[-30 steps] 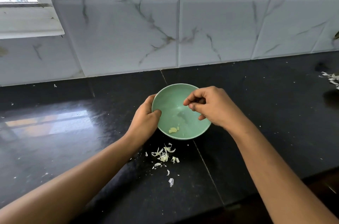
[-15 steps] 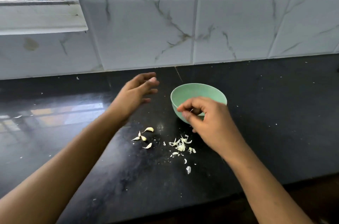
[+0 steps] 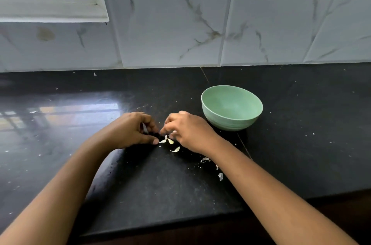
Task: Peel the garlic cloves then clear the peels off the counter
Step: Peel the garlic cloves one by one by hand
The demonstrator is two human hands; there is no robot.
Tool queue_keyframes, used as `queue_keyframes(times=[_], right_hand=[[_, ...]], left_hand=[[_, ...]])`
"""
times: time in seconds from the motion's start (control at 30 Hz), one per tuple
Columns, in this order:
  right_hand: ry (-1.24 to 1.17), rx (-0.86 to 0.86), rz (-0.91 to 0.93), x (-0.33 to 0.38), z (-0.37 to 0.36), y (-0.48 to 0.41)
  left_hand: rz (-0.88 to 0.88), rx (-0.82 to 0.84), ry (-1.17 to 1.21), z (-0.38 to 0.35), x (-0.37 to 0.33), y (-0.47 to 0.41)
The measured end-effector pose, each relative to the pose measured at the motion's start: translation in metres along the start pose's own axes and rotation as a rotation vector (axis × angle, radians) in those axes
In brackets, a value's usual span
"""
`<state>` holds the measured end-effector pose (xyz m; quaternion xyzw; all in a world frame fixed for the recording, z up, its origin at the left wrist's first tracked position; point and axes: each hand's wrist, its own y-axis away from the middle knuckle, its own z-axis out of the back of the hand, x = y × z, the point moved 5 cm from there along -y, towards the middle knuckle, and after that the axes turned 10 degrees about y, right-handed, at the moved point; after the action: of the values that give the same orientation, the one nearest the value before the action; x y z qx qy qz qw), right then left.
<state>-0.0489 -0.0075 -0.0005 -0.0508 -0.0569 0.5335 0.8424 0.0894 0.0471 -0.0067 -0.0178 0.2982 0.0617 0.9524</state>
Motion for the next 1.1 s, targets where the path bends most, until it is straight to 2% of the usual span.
queue_keyframes(times=[0.2, 0.3, 0.37, 0.47, 0.6, 0.67, 0.73, 0.9, 1.1], right_hand=[[0.106, -0.001, 0.084, -0.002, 0.001, -0.01], [0.217, -0.055, 0.151, 0.002, -0.002, -0.007], [0.197, -0.108, 0.147, 0.002, -0.002, -0.003], [-0.022, -0.204, 0.029, -0.008, 0.012, 0.009], [-0.433, -0.345, -0.27, -0.032, 0.032, 0.049], [-0.627, -0.346, -0.392, -0.043, 0.029, 0.07], [-0.718, -0.344, -0.467, -0.053, 0.022, 0.088], [-0.755, -0.361, -0.553, -0.077, 0.016, 0.119], [-0.519, -0.299, -0.595, -0.094, 0.023, 0.133]], left_hand=[[-0.022, 0.096, 0.006, -0.005, -0.006, 0.002], [-0.036, 0.119, -0.009, -0.006, -0.01, 0.003], [-0.034, 0.122, -0.007, -0.007, -0.009, 0.003], [-0.042, 0.119, -0.005, -0.009, -0.01, 0.002], [-0.091, 0.074, -0.011, -0.015, -0.016, 0.001], [-0.1, 0.036, -0.02, -0.019, -0.019, 0.001], [-0.104, -0.02, -0.045, -0.022, -0.021, 0.0], [-0.089, -0.143, -0.088, -0.026, -0.023, -0.002], [-0.103, -0.259, 0.049, -0.02, -0.02, -0.002]])
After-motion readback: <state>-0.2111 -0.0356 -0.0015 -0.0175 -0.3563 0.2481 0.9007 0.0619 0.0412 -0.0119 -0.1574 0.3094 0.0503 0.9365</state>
